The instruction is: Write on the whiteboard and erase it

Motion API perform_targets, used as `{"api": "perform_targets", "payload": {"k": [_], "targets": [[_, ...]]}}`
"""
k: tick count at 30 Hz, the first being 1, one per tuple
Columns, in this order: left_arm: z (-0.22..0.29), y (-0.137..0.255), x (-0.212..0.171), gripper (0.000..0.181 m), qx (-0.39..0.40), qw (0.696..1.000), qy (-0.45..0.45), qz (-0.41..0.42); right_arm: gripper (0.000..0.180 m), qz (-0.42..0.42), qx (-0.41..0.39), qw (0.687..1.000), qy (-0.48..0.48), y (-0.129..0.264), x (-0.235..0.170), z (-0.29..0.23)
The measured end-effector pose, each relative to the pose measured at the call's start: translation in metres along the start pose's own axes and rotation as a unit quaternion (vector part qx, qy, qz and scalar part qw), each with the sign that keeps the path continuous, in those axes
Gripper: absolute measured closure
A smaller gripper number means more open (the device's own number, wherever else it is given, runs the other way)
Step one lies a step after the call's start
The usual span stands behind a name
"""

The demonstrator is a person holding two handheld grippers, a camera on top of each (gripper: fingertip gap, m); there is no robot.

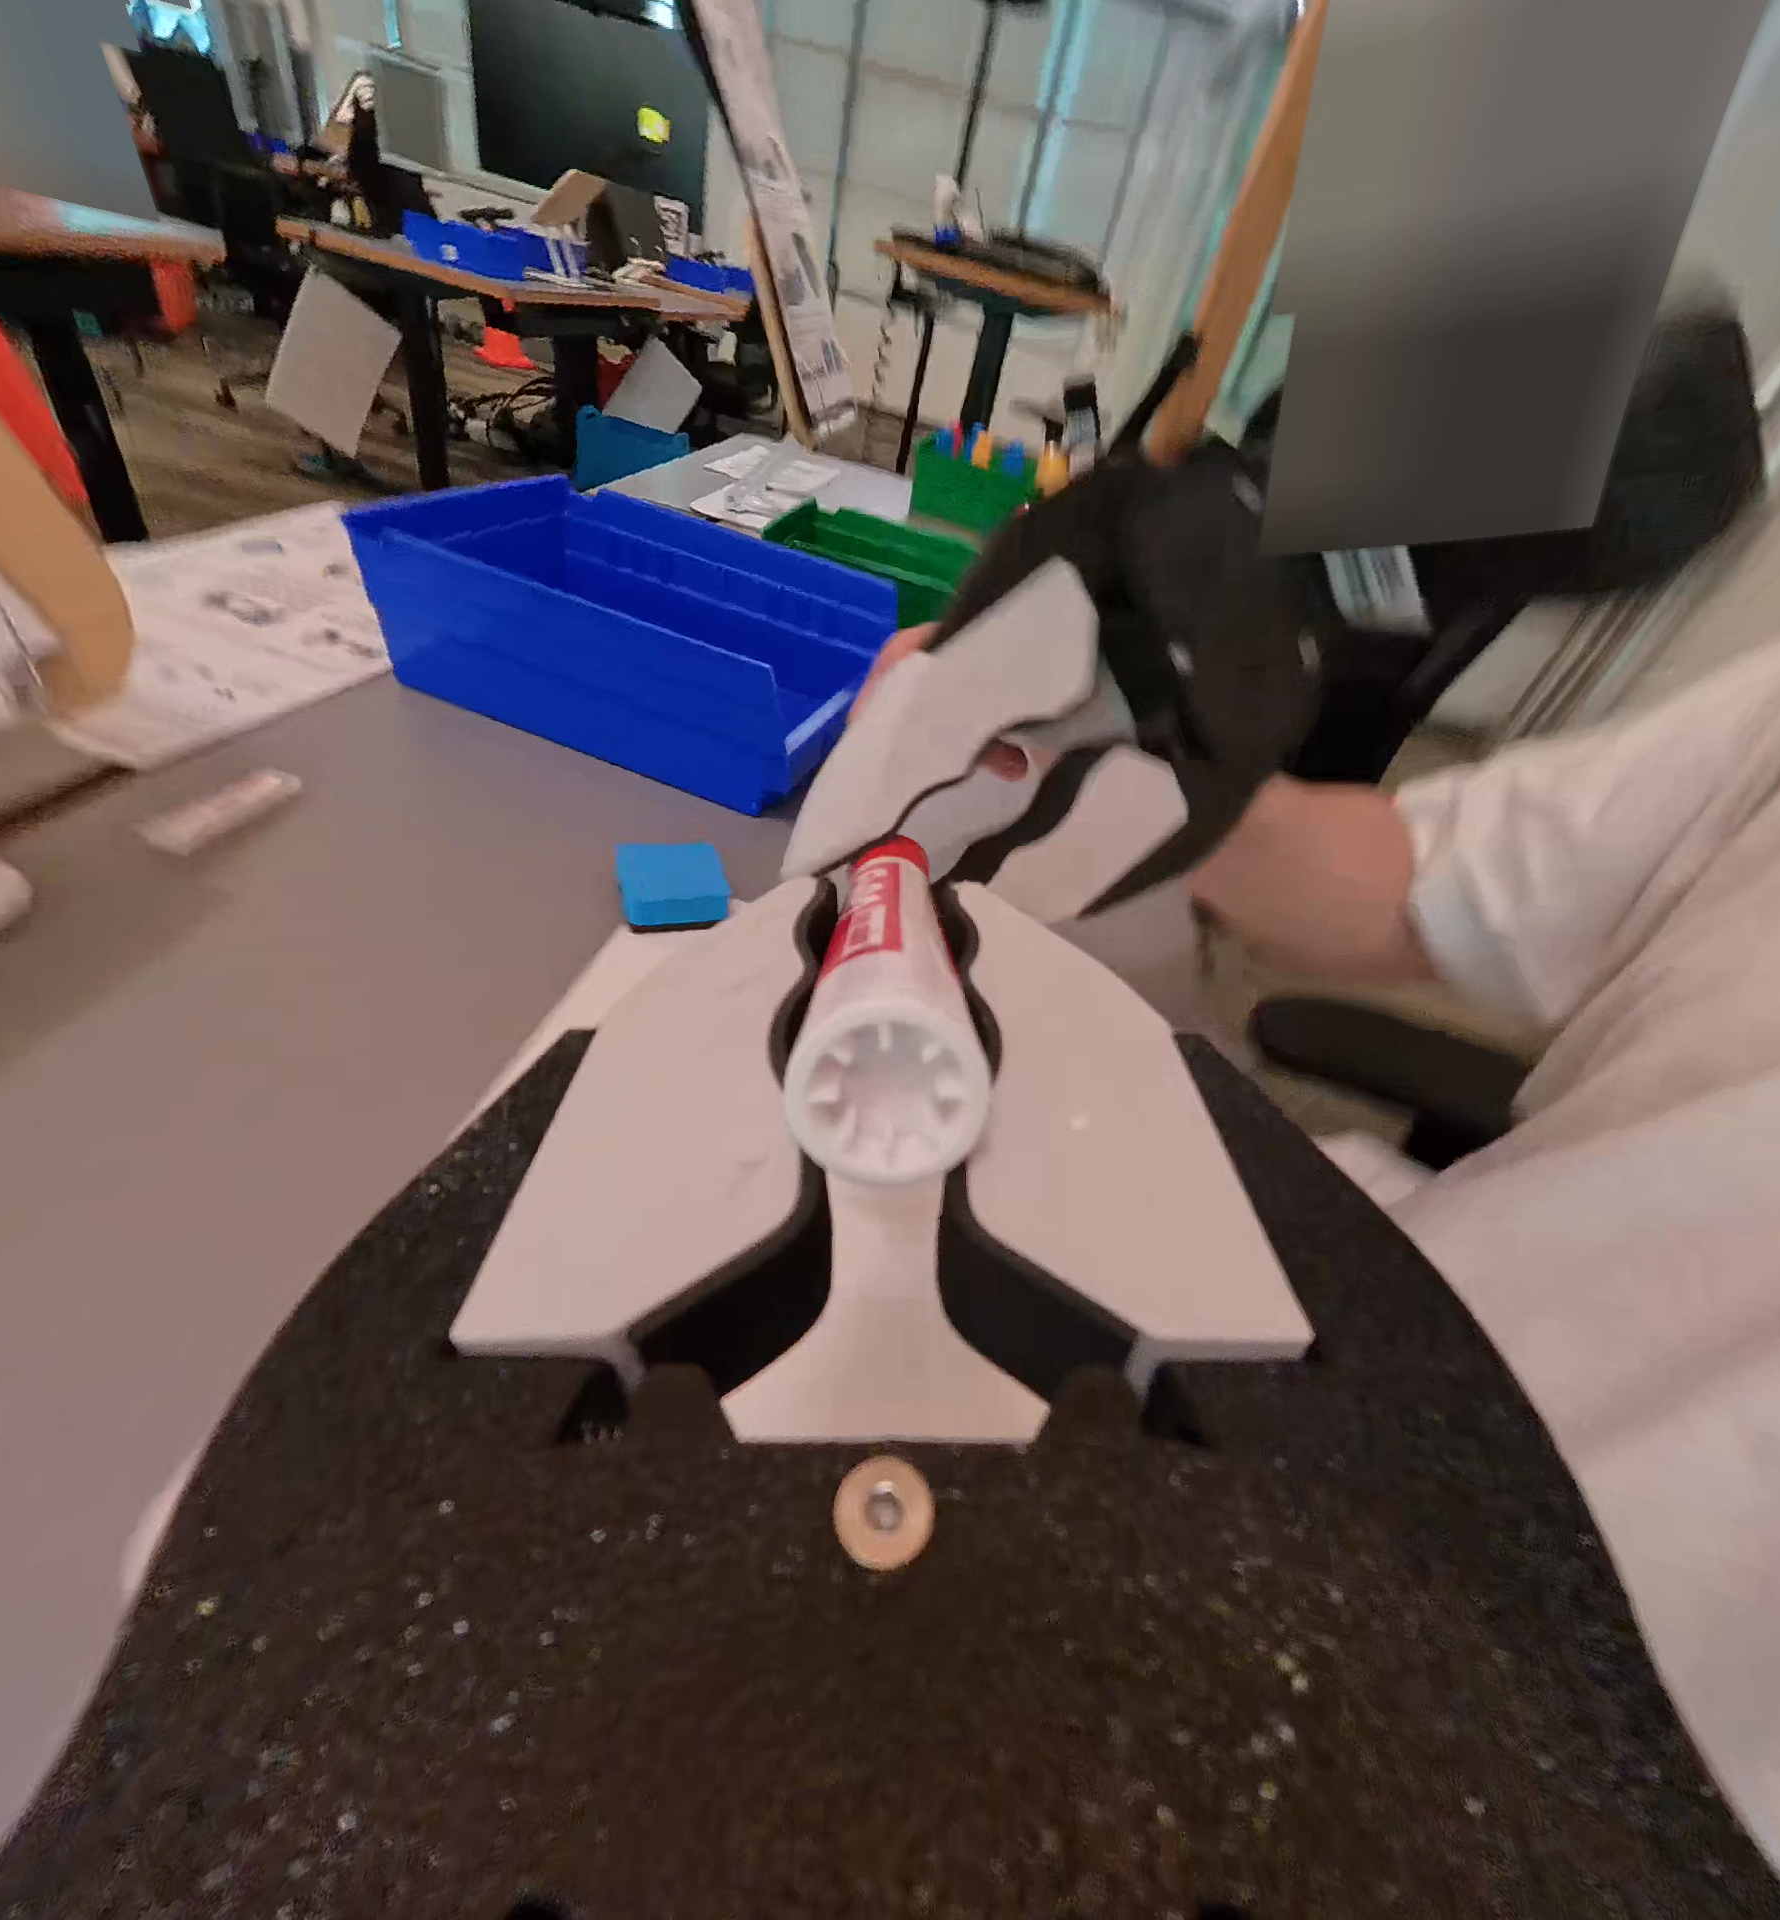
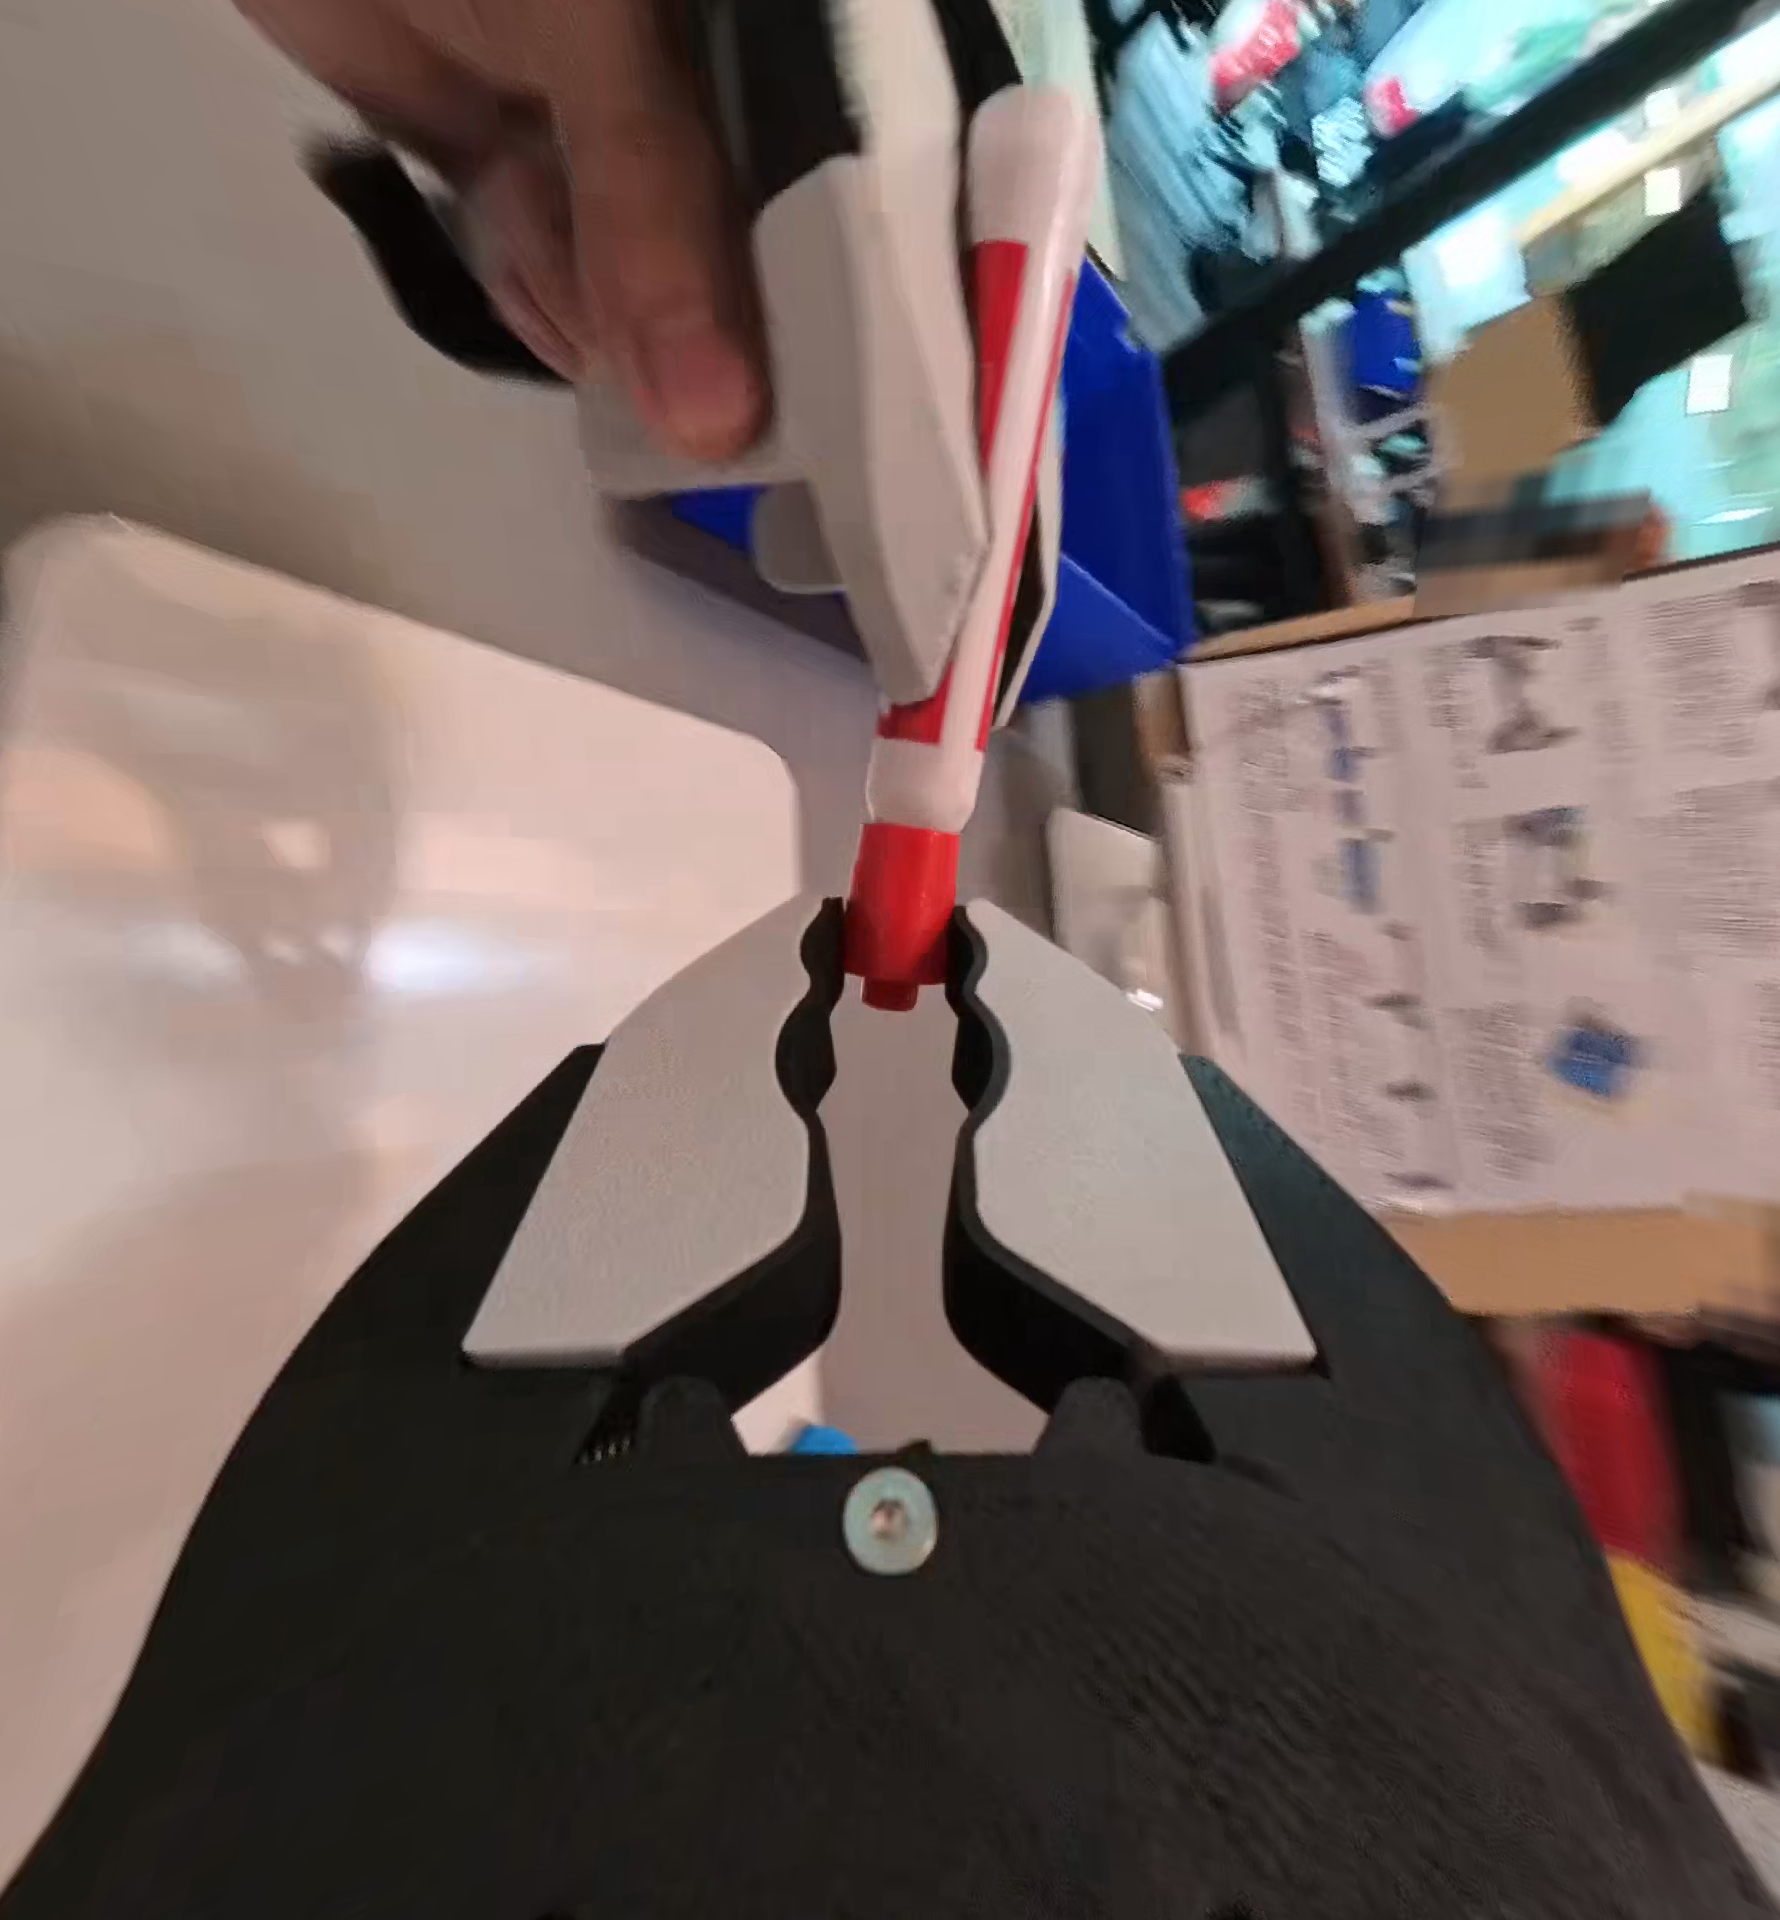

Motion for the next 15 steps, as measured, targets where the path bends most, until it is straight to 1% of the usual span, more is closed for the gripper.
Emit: {"api": "perform_targets", "payload": {"k": [1,2,3,4,5,7,8,11,13,15], "targets": [[-0.003,-0.001,-0.002,0.161,-0.002,0.998,0.065,0.022,0.16,-0.017,-0.033,0.999,0.032,0.0,-0.001,0.001],[-0.005,-0.001,-0.006,0.162,-0.01,0.992,0.121,0.042,0.16,-0.029,-0.03,0.999,0.033,-0.002,-0.004,0.0],[-0.007,-0.002,-0.013,0.162,-0.016,0.987,0.152,0.051,0.16,-0.033,0.002,0.999,-0.001,-0.005,-0.008,-0.004],[-0.007,-0.002,-0.019,0.162,-0.016,0.989,0.141,0.049,0.16,-0.019,0.051,0.997,-0.055,-0.007,-0.011,-0.009],[-0.004,-0.002,-0.022,0.162,-0.011,0.994,0.096,0.04,0.16,-0.002,0.111,0.987,-0.117,-0.007,-0.012,-0.015],[0.007,-0.003,-0.025,0.162,-0.011,1.0,-0.007,0.006,0.16,0.027,0.221,0.952,-0.209,-0.002,-0.013,-0.026],[0.012,-0.003,-0.024,0.161,-0.014,0.999,-0.045,-0.008,0.16,0.038,0.249,0.94,-0.232,0.0,-0.012,-0.029],[0.017,-0.003,-0.024,0.162,-0.031,0.994,-0.1,-0.036,0.16,0.021,0.292,0.919,-0.263,0.0,-0.012,-0.036],[0.015,-0.004,-0.025,0.162,-0.03,0.994,-0.095,-0.04,0.159,0.03,0.274,0.93,-0.244,-0.002,-0.014,-0.033],[0.014,-0.004,-0.024,0.162,-0.031,0.994,-0.094,-0.037,0.159,0.041,0.267,0.93,-0.248,-0.001,-0.012,-0.032]]}}
Point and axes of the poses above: each gripper's, where its closed fingertips meet, y back along the fingers, x out of its top, z = x × y across the jaws, the point moved 2 cm from there along y, back along the fingers, and after that the axes turned 12 degrees about -y, right-handed, at the moved point
